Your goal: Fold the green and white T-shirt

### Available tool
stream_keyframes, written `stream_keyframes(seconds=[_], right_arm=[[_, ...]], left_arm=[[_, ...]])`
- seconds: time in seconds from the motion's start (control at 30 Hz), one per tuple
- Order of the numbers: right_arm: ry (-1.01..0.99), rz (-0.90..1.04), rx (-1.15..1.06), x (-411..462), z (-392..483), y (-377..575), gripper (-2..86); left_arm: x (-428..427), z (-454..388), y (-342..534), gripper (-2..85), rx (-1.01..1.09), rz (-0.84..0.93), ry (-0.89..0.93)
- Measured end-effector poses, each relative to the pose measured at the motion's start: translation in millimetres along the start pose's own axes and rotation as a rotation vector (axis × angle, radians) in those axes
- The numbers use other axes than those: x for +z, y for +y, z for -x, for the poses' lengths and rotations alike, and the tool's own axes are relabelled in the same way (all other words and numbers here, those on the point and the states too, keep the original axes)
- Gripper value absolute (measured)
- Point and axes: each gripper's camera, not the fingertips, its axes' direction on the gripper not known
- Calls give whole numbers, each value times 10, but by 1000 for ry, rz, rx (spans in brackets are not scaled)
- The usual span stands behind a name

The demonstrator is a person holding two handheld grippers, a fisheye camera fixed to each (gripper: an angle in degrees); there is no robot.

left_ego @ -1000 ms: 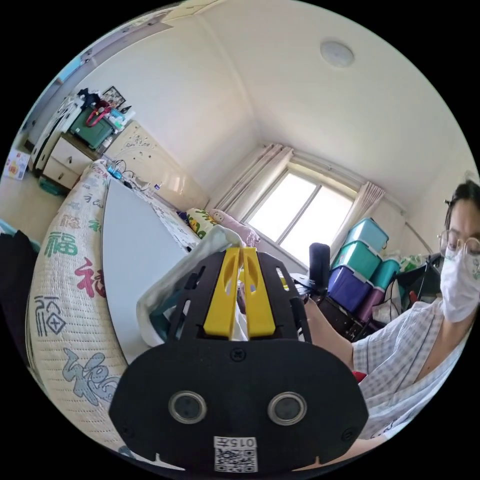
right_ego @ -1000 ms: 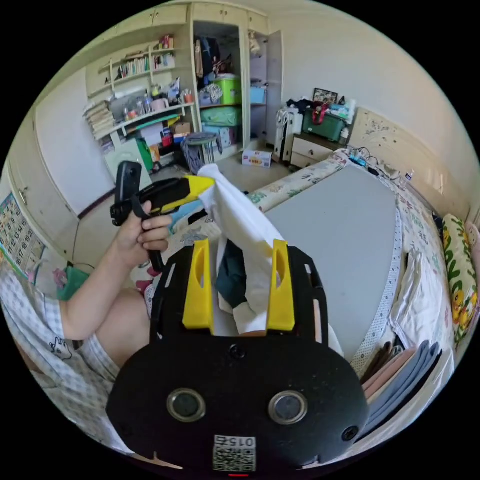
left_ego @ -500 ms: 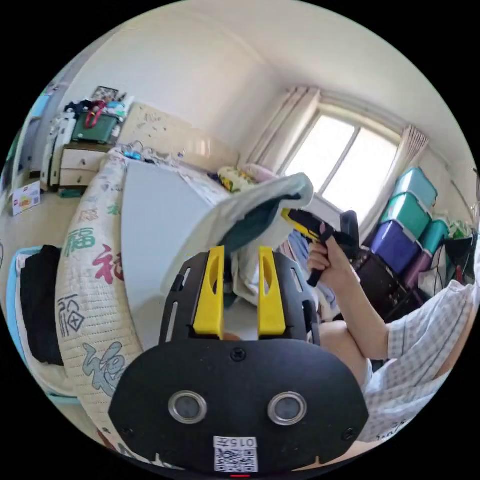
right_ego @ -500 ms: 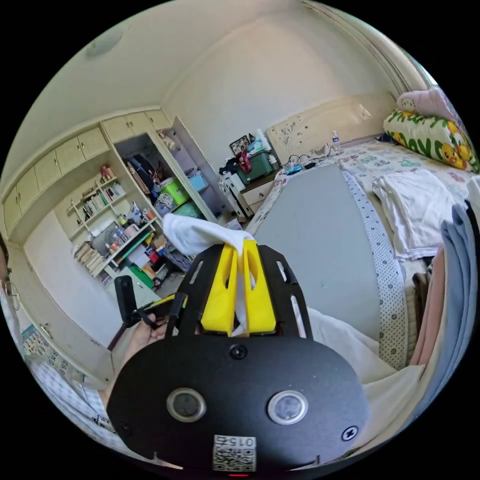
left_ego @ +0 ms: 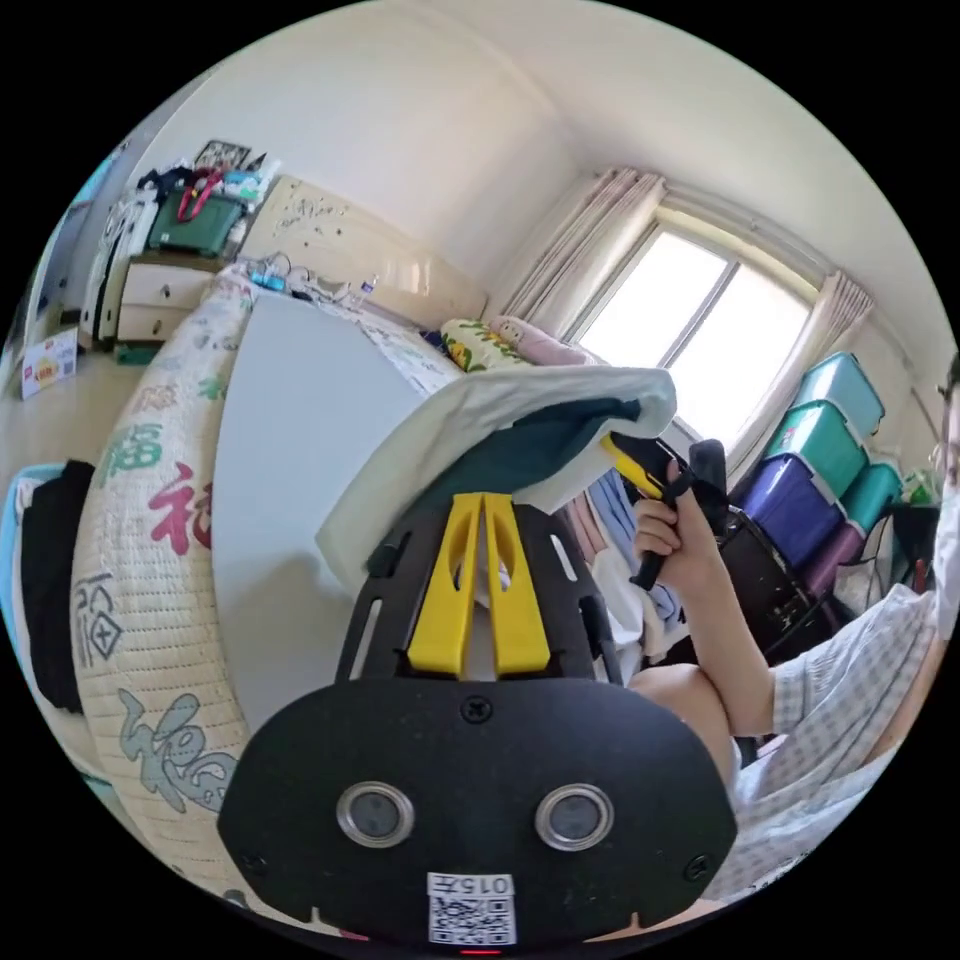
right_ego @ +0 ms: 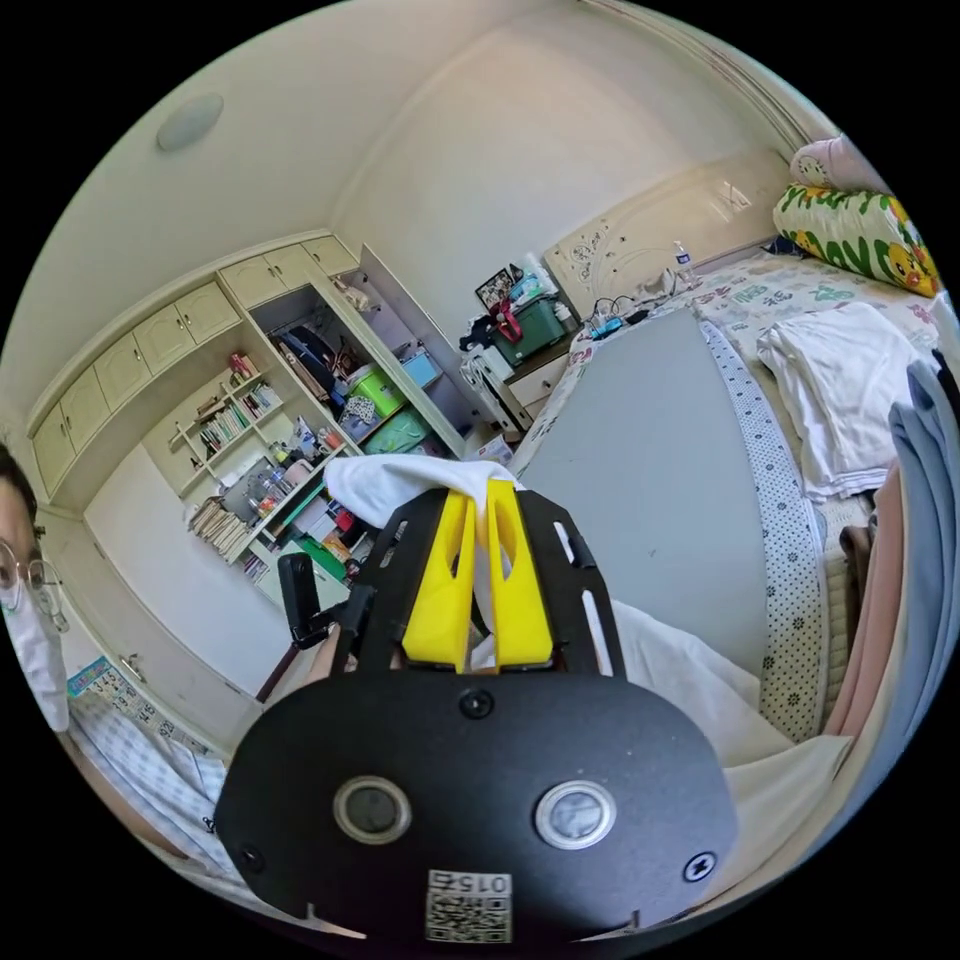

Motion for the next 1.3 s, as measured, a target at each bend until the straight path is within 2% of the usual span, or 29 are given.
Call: stream_keyframes(seconds=[0.1,0.23,0.37,0.43,0.53,0.57,0.63,0.67,0.7,0.8,0.93,1.03,1.1,1.17,1.27,1.3], right_arm=[[-91,5,43,68,7,17,9],[-95,17,22,174,165,1,9],[-54,31,-8,269,349,-55,9],[-43,20,-10,291,410,-82,9],[-11,-7,-28,316,558,-136,10],[13,-25,-40,323,639,-159,11],[63,-63,-47,328,756,-185,13],[62,-73,-69,356,833,-209,15],[29,-51,-85,427,898,-256,16],[60,50,-97,732,1044,-367,16],[128,114,-64,973,1190,-505,15],[130,65,-75,949,1363,-597,13],[56,40,-135,990,1555,-677,11],[-38,42,-210,1097,1742,-729,9],[-201,159,-385,1372,2200,-821,10],[-180,186,-444,1444,2413,-844,12]], left_arm=[[-30,-189,-25,106,104,-44,-112],[230,-248,-60,110,181,107,-125],[259,-52,-83,11,125,171,-148],[120,67,-88,2,86,127,-106],[-239,266,-82,-4,12,-9,1],[-386,314,-75,-5,29,-66,107],[-540,259,-93,-6,168,-91,340],[-557,132,-125,-6,294,-26,502],[-541,-12,-129,-6,380,30,574],[-458,-188,-42,-6,457,61,538],[-460,9,-117,-6,372,38,556],[-733,460,-105,-7,168,-178,526],[-994,859,30,-7,-21,-383,462],[-1135,1050,113,-7,-95,-457,415],[-1263,1173,116,-7,-124,-483,401],[-1298,1184,116,-7,-124,-492,388]])
